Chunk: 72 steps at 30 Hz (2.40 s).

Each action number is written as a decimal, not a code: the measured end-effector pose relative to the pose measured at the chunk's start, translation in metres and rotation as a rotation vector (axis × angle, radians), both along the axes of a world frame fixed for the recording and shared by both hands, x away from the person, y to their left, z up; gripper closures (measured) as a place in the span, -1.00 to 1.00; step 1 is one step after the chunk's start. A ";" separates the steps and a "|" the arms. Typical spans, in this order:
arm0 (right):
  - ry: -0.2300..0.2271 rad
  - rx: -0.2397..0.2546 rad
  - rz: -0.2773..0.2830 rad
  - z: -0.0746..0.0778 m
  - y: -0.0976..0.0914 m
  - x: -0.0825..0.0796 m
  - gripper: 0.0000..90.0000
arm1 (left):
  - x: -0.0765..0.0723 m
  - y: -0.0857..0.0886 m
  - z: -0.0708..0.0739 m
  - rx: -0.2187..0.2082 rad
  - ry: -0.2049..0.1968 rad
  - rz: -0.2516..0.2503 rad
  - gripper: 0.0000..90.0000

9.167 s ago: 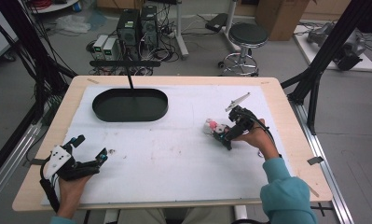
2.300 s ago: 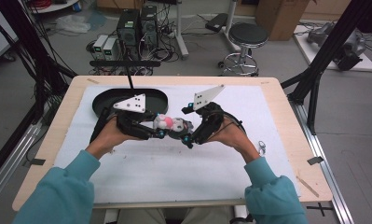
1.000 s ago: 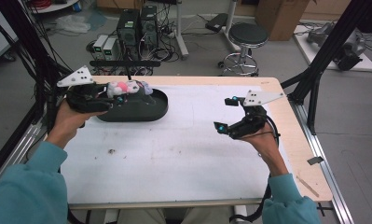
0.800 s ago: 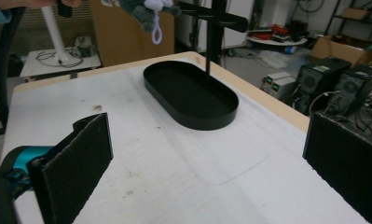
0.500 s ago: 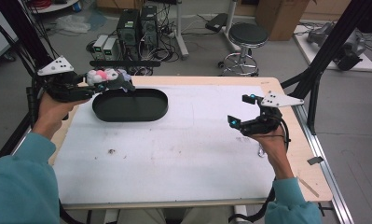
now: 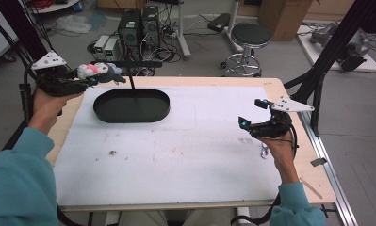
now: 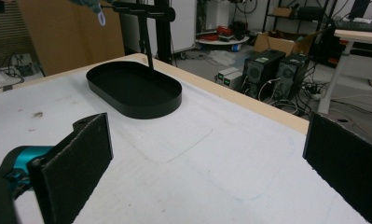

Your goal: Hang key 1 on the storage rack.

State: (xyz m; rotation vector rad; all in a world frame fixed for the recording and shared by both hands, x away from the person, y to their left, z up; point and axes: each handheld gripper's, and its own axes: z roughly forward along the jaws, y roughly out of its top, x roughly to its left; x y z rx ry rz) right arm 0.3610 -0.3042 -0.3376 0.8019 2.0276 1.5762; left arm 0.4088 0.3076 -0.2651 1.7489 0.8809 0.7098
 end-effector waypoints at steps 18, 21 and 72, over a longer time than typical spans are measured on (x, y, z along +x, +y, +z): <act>0.006 0.018 -0.053 -0.012 -0.019 -0.006 -0.99 | 0.020 0.002 0.006 0.027 -0.003 0.071 0.19; 0.007 0.018 -0.055 -0.012 -0.020 -0.006 -0.99 | 0.023 0.001 0.007 0.027 -0.003 0.075 0.19; 0.009 0.020 -0.022 -0.013 -0.020 -0.007 -0.99 | 0.033 -0.006 -0.005 0.035 0.035 0.194 0.19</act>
